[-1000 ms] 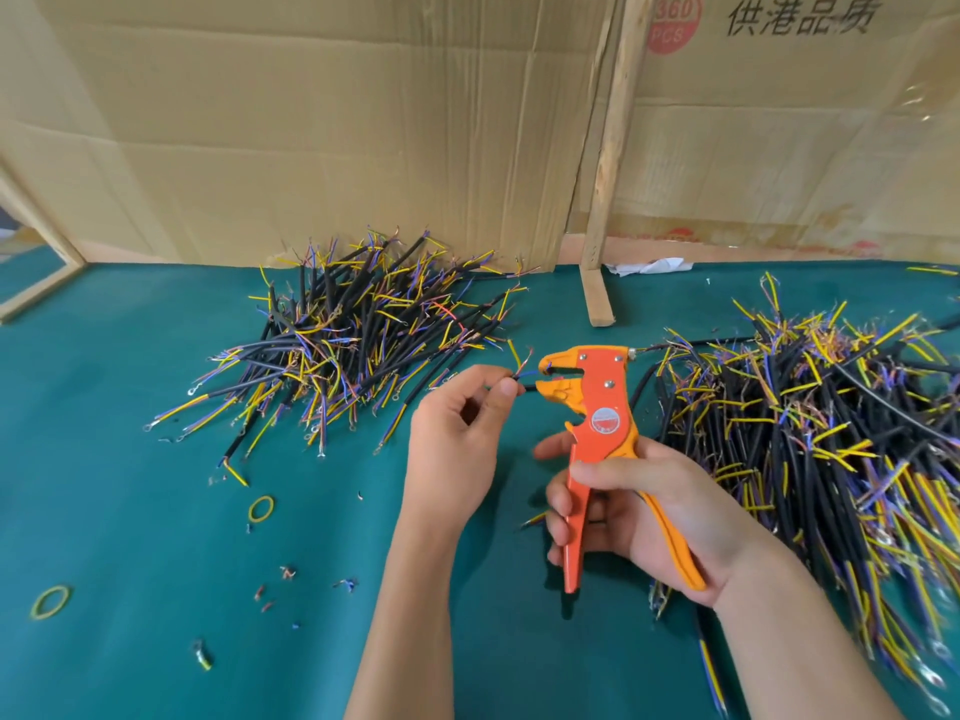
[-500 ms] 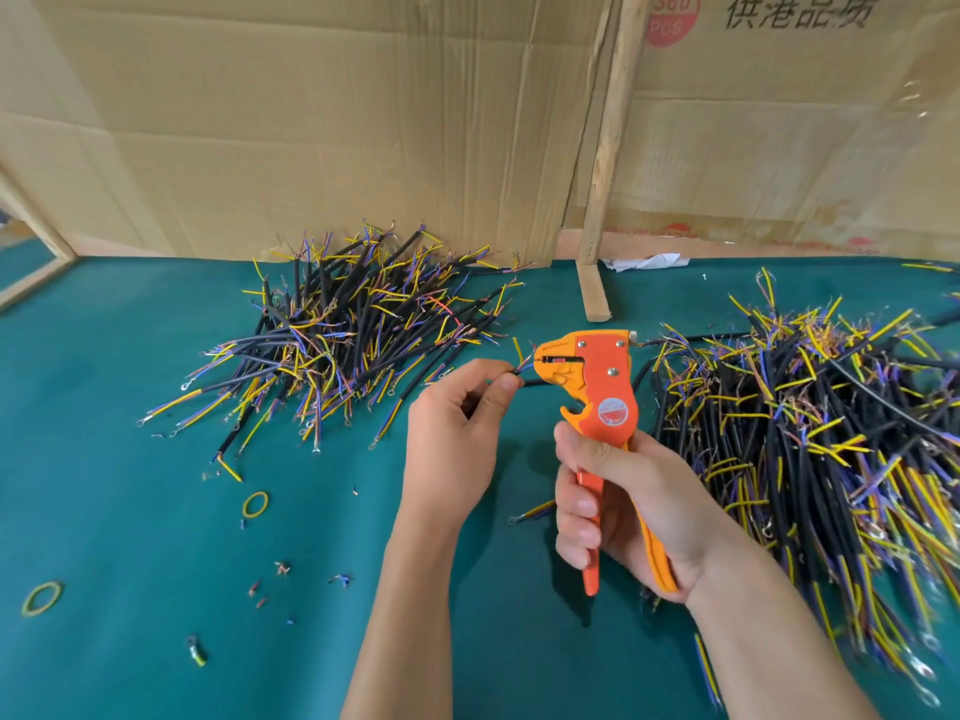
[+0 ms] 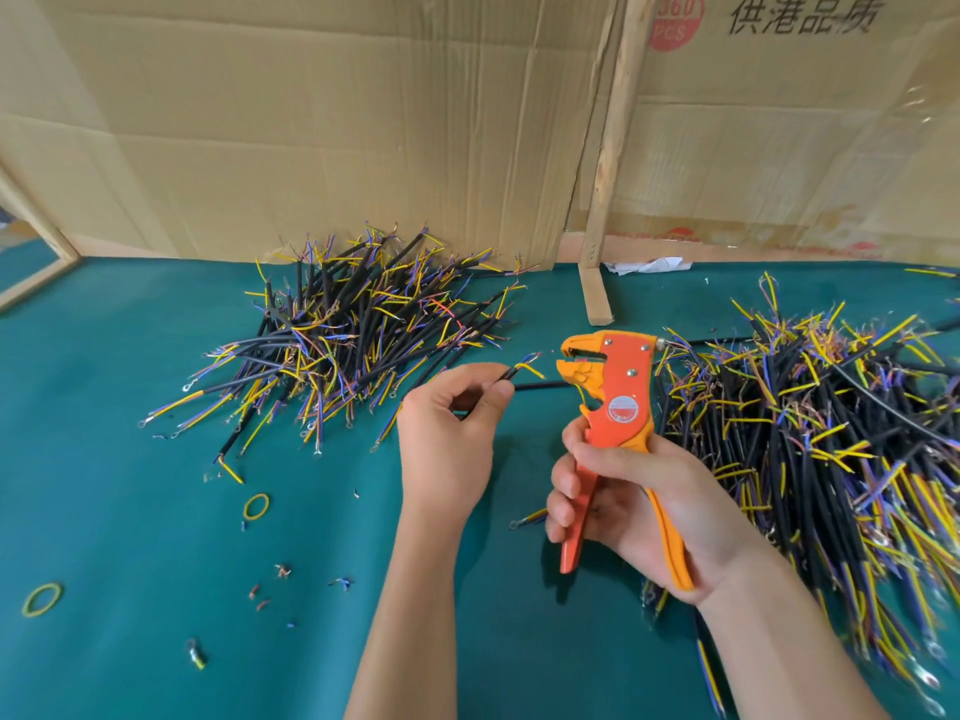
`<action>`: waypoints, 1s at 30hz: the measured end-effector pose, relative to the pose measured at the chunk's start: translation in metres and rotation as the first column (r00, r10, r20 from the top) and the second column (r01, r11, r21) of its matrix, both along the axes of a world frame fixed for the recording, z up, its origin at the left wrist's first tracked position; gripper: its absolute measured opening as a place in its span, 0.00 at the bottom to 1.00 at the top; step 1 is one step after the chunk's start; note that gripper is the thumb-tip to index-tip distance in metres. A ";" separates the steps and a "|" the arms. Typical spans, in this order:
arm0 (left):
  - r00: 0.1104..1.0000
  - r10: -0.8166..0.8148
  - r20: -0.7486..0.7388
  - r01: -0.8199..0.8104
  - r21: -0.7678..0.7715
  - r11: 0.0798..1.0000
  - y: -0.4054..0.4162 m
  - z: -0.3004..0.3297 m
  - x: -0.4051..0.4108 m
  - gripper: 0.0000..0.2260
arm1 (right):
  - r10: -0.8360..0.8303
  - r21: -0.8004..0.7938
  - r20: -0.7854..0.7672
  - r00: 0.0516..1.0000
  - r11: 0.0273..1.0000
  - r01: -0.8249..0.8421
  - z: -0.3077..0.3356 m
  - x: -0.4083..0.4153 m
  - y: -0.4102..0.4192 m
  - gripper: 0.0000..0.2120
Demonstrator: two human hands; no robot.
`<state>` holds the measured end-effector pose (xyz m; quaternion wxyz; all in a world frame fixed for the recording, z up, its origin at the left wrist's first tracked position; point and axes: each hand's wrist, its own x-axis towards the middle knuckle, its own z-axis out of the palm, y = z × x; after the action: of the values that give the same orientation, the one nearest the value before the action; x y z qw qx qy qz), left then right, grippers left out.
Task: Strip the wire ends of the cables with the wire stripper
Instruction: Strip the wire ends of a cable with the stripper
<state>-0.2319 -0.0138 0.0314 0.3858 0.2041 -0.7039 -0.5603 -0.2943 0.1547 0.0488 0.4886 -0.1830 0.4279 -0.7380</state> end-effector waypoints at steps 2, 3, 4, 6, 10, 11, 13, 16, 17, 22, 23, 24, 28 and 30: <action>1.000 -0.004 0.001 0.004 -0.007 1.000 -0.001 0.000 0.000 0.11 | 0.018 0.022 -0.014 1.000 1.000 -0.018 -0.001 0.000 0.000 0.13; 1.000 -0.005 0.005 0.005 -0.019 1.000 0.000 0.000 0.001 0.11 | 0.027 0.029 -0.023 0.999 0.999 -0.026 -0.001 -0.001 0.000 0.13; 1.000 -0.004 0.011 0.005 -0.034 0.999 0.000 0.000 0.001 0.11 | 0.034 0.033 -0.031 0.999 0.999 -0.033 -0.001 -0.001 0.001 0.12; 1.000 0.002 0.022 -0.001 -0.062 0.998 0.001 0.000 0.001 0.12 | 0.050 0.035 -0.043 0.998 0.998 -0.048 -0.001 -0.001 0.002 0.11; 0.999 0.020 0.040 -0.016 -0.107 0.994 0.002 0.002 0.001 0.15 | 0.067 0.055 -0.067 0.995 0.996 -0.064 0.000 -0.001 0.002 0.11; 0.999 0.024 0.044 -0.019 -0.117 0.993 0.002 0.003 0.001 0.16 | 0.067 0.062 -0.071 0.995 0.996 -0.062 -0.001 -0.001 0.002 0.11; 0.998 0.028 0.051 -0.021 -0.138 0.990 0.003 0.004 0.002 0.17 | 0.066 0.074 -0.078 0.995 0.995 -0.060 -0.001 0.000 0.001 0.08; 0.998 0.035 0.060 -0.024 -0.169 0.985 0.003 0.006 0.002 0.17 | 0.034 0.101 -0.064 0.997 0.994 -0.027 0.001 0.003 -0.003 0.10; 0.997 0.035 0.063 -0.024 -0.172 0.985 0.004 0.006 0.002 0.16 | 0.010 0.117 -0.056 0.998 0.993 -0.003 0.001 0.004 -0.004 0.13; 0.991 0.027 0.135 -0.002 -0.187 0.982 0.008 0.007 0.000 0.15 | -0.113 0.128 -0.042 0.993 0.985 0.118 0.002 0.012 -0.011 0.21; 0.985 0.022 0.170 0.011 -0.193 0.981 0.009 0.006 0.000 0.13 | -0.141 0.108 -0.036 0.989 0.984 0.144 0.003 0.012 -0.012 0.22; 0.978 0.021 0.207 0.021 -0.199 0.980 0.011 0.005 -0.001 0.11 | -0.178 0.088 -0.031 0.983 0.980 0.180 0.004 0.013 -0.012 0.22; 0.954 0.020 0.301 0.057 -0.246 0.968 0.016 0.002 -0.003 0.08 | -0.343 0.046 0.024 0.939 0.939 0.342 0.010 0.004 -0.008 0.21; 0.951 -0.026 0.307 0.112 -0.265 0.958 0.023 0.003 -0.006 0.09 | -0.351 -0.002 0.087 0.932 0.936 0.353 0.008 -0.001 -0.002 0.18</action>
<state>-0.2382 0.0088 0.0343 0.2793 0.2054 -0.8331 -0.4310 -0.2952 0.1526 0.0570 0.3647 -0.0761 0.4262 -0.8243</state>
